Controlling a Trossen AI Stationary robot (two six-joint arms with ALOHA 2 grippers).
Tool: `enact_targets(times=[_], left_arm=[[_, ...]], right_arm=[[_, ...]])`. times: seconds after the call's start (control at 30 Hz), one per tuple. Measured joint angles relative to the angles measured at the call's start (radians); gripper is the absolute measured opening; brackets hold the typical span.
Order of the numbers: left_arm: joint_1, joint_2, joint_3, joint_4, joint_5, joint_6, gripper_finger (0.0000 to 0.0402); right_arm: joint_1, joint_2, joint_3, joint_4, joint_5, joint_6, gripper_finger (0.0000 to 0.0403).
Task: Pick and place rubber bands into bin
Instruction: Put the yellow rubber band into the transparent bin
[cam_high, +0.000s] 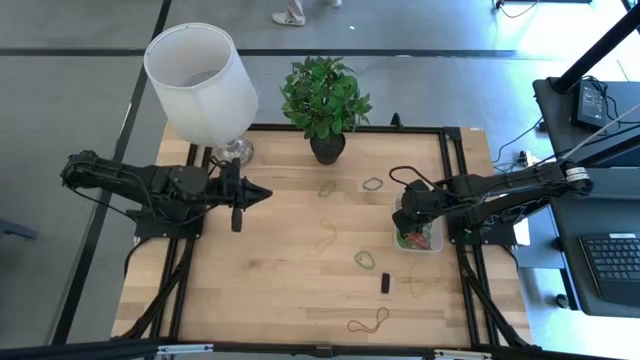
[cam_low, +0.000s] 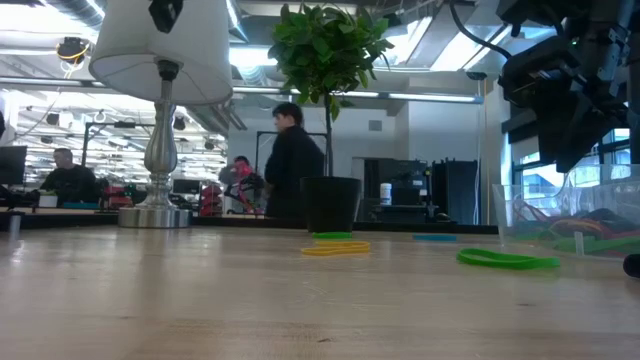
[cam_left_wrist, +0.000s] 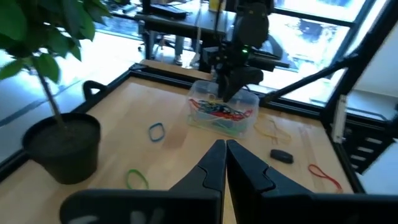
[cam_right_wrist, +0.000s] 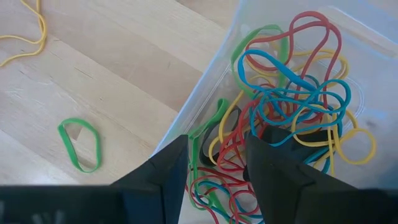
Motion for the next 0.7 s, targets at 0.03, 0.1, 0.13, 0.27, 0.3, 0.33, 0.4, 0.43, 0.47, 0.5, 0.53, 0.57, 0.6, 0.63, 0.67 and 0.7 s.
enact_targets(times=[0.03,0.1,0.13,0.27,0.3,0.33,0.4,0.43,0.47,0.5,0.53,0.57,0.6,0.63,0.67,0.7], left_arm=[[0.0,0.0,0.0,0.001,0.013,0.0,0.0009],[0.0,0.0,0.0,0.009,0.033,0.0,0.001],[0.0,0.0,0.0,0.013,0.034,0.0,0.0011],[0.0,0.0,0.0,0.014,0.032,-0.001,0.0008],[0.0,0.001,0.0,0.015,0.03,-0.001,0.0007],[0.0,0.003,0.0,0.017,0.024,-0.001,0.0007],[0.0,0.007,0.0,0.017,0.011,-0.017,0.0006],[0.0,0.008,0.0,0.019,0.01,-0.04,0.0006],[0.0,0.011,0.0,0.023,0.009,-0.065,0.0006],[0.0,0.014,0.0,0.03,0.009,-0.079,0.0006],[0.0,0.018,0.0,0.033,0.009,-0.086,0.0006],[0.0,0.023,0.0,0.042,0.009,-0.094,0.0006],[0.0,0.027,0.0,0.053,0.009,-0.106,0.0005],[0.0,0.031,0.0,0.066,0.009,-0.117,0.0004],[0.0,0.037,0.0,0.086,0.009,-0.132,0.0004],[0.0,0.042,0.0,0.101,0.009,-0.148,0.0003]], right_arm=[[0.0,0.0,0.0,0.0,0.0,0.0,0.0163],[0.0,0.0,0.0,0.0,0.0,0.001,0.0163],[0.0,0.0,0.0,0.0,0.0,0.001,0.0163],[0.0,0.0,0.0,0.0,0.0,0.001,0.0163],[0.0,0.0,0.0,0.0,0.0,0.0,0.0163],[0.0,0.0,0.0,0.0,0.0,0.0,0.0163],[0.0,0.0,0.0,0.0,0.0,0.0,0.0163],[0.0,0.0,0.0,0.0,0.0,0.001,0.0163],[0.0,0.0,0.0,0.0,0.0,0.001,0.0163],[0.0,0.0,0.0,0.001,0.0,0.0,0.0163],[0.0,0.0,0.0,0.0,0.0,0.0,0.0163],[0.0,0.0,0.0,0.0,0.0,0.0,0.0163],[0.0,0.0,0.0,0.0,0.0,-0.002,0.0163],[0.0,0.0,0.0,0.0,0.003,-0.006,0.0163],[0.0,0.0,0.0,0.0,0.013,-0.014,0.0163],[0.0,0.0,0.0,0.001,0.021,-0.023,0.0163]])
